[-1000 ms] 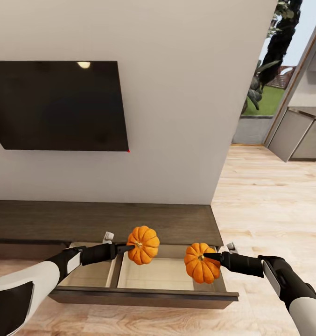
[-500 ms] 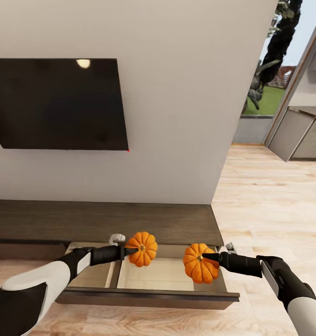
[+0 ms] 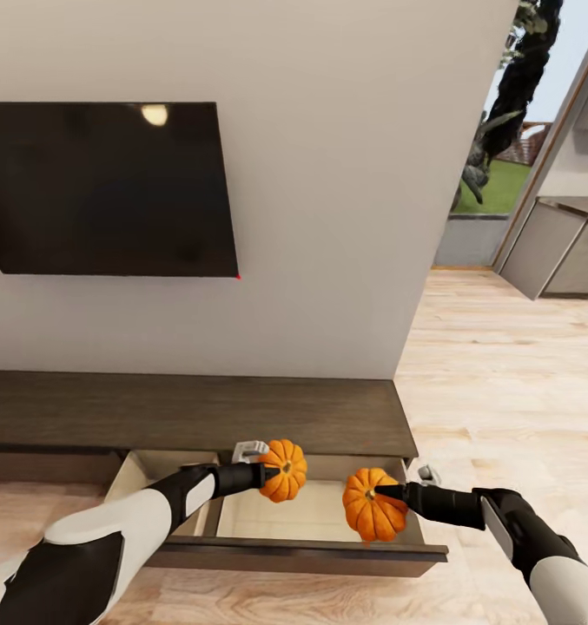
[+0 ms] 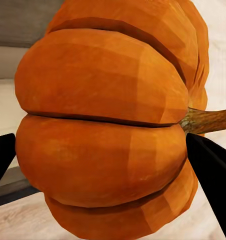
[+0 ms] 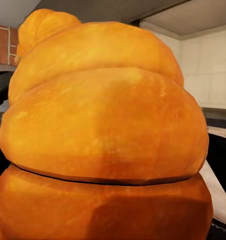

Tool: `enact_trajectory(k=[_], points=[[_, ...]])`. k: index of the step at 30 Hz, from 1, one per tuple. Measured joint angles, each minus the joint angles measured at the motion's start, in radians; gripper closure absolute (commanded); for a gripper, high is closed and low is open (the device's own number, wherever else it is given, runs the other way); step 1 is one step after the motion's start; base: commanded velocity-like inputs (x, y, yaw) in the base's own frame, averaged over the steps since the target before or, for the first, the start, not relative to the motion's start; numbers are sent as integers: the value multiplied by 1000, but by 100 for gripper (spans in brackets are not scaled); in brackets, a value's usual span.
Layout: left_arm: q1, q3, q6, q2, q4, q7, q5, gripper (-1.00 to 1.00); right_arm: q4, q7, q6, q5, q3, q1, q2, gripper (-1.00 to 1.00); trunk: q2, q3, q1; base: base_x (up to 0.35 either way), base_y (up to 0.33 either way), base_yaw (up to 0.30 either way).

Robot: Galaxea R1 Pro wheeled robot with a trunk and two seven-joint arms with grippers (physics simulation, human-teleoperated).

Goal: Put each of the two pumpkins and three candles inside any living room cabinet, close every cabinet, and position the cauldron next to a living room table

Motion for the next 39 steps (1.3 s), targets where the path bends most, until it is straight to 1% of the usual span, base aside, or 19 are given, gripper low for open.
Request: enact_trajectory(k=[4, 10, 11, 12, 13, 15, 16, 20, 26, 31, 39], points=[[0, 0, 0, 2, -4, 6, -1, 100, 65, -7, -28, 3, -1, -13, 1, 100, -28, -12, 15, 0, 0, 0], [1, -1, 0, -1, -12, 7, -2, 100, 77, -8, -48, 4, 0, -19, 5, 100, -70, -31, 38, 0, 0, 0], [1, -2, 0, -1, -20, 7, -2, 100, 77, -8, -47, 3, 0, -19, 12, 100, -77, -34, 42, 0, 0, 0], [2, -2, 0, -1, -29, 7, -2, 100, 77, -14, -47, 4, 1, -20, 27, 100, -84, -38, 46, 0, 0, 0], [2, -2, 0, -1, -35, 7, -2, 100, 77, -32, -49, 7, 0, -20, 34, 100, -91, -41, 50, 0, 0, 0], [2, -3, 0, -1, -44, 7, -3, 100, 78, -113, -60, 14, 1, -20, 43, 100, -105, -47, 58, 0, 0, 0], [2, -3, 0, 1, -45, 7, -3, 100, 78, -151, -71, 11, -1, -20, 45, 100, -112, -50, 61, 0, 0, 0], [2, -4, 0, 1, -48, 5, -4, 100, 70, -188, -104, 5, -1, -21, 48, 100, -140, -63, 77, 0, 0, 0], [2, -3, 0, 4, -47, 6, -3, 100, 62, -194, -130, -1, -1, -39, 46, 100, -182, -81, 100, 0, 0, 0], [2, -4, 0, 8, -41, 6, -3, 100, 61, -190, -129, -3, -2, -55, 46, 100, -217, -97, 119, 0, 0, 0], [2, -3, 0, 11, -36, 7, -4, 100, 63, -190, -129, -3, -2, -57, 47, 100, -273, -122, 149, 0, 0, 0]])
